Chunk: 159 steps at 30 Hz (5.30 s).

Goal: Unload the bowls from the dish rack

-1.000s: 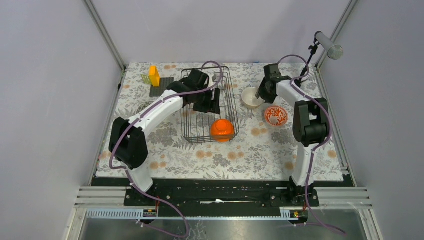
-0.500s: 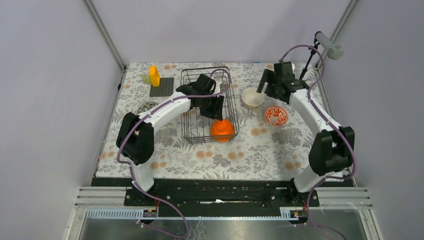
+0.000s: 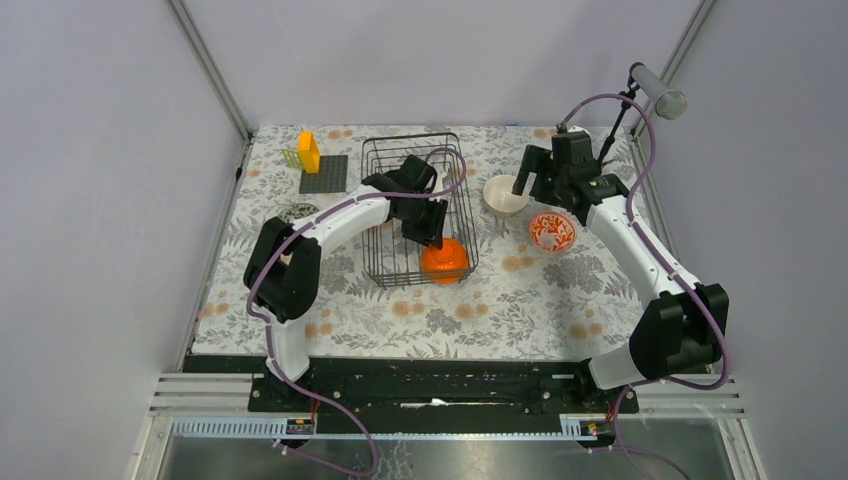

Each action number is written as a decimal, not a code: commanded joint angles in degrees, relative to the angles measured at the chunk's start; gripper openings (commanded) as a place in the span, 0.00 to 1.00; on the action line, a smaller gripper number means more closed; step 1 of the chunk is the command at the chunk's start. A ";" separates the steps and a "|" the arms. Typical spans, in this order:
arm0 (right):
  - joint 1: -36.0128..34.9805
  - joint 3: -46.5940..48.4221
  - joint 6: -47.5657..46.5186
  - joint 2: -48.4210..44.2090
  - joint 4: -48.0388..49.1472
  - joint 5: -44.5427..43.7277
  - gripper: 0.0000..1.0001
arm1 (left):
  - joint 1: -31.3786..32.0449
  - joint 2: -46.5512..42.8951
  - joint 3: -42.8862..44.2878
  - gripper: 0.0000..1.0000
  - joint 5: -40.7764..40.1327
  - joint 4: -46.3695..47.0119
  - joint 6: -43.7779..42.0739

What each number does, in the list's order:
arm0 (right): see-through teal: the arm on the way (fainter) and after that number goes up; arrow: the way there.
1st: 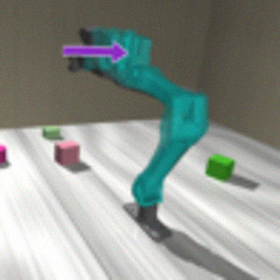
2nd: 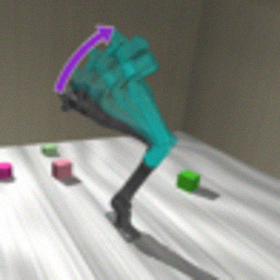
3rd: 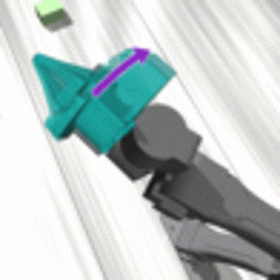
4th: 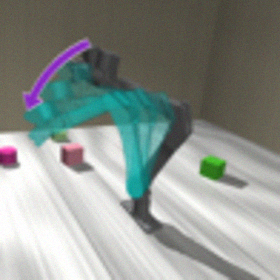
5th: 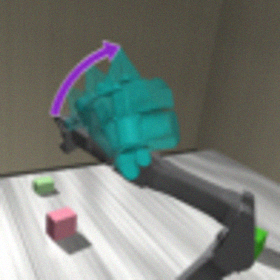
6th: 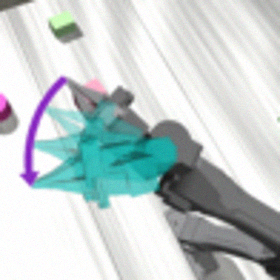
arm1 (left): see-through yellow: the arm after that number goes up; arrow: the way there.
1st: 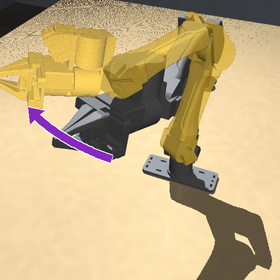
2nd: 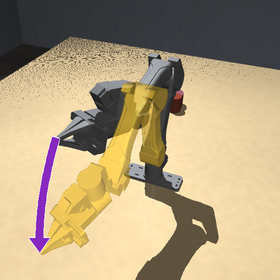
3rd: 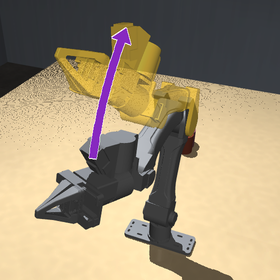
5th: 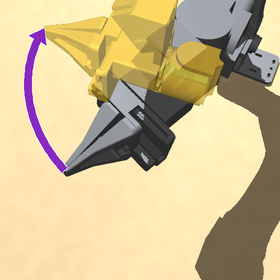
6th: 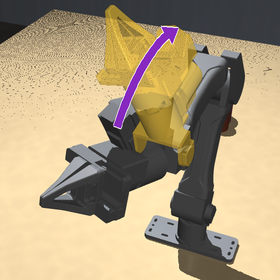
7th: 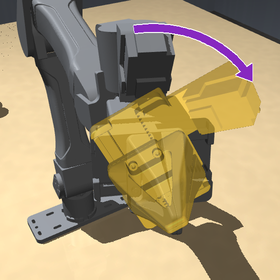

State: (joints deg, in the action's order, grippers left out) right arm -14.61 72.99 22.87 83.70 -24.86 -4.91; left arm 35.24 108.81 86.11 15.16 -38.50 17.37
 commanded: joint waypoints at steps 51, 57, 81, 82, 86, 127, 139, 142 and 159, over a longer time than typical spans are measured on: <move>-8.45 10.07 8.35 -6.65 4.19 19.09 1.00 | 0.53 -21.01 0.33 0.62 -16.34 5.44 12.28; -8.40 18.14 20.79 -10.13 1.97 16.74 1.00 | 0.27 -24.42 -3.48 0.68 -18.58 4.70 13.55; -7.52 9.71 30.25 -17.97 6.60 22.27 1.00 | -1.49 -34.41 -12.55 0.69 -22.31 3.43 14.65; -7.53 8.14 29.92 -17.93 5.31 23.25 1.00 | -1.49 -33.71 -12.08 0.69 -21.45 3.32 14.89; -7.57 -0.32 25.40 -21.01 5.47 18.58 1.00 | -1.54 -29.73 -10.20 0.69 -17.29 3.76 16.20; -18.22 5.83 1.22 6.07 -1.07 15.75 0.58 | -2.71 -3.86 -0.36 0.39 -17.00 -0.75 12.45; -20.45 8.77 -1.67 12.55 -1.36 16.77 0.61 | -5.91 -9.31 -3.02 0.29 -15.91 -1.40 13.53; -20.48 9.84 -0.92 14.31 -1.46 17.16 0.69 | -6.54 -10.24 -3.25 0.29 -15.42 -1.39 13.59; -20.74 13.87 -1.14 19.73 -3.70 13.36 0.57 | -8.14 -10.53 -6.70 0.41 -7.49 4.82 16.41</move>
State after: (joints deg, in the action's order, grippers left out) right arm -34.61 84.49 22.72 101.47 -28.01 9.98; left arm 28.21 100.57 80.73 7.53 -36.14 32.29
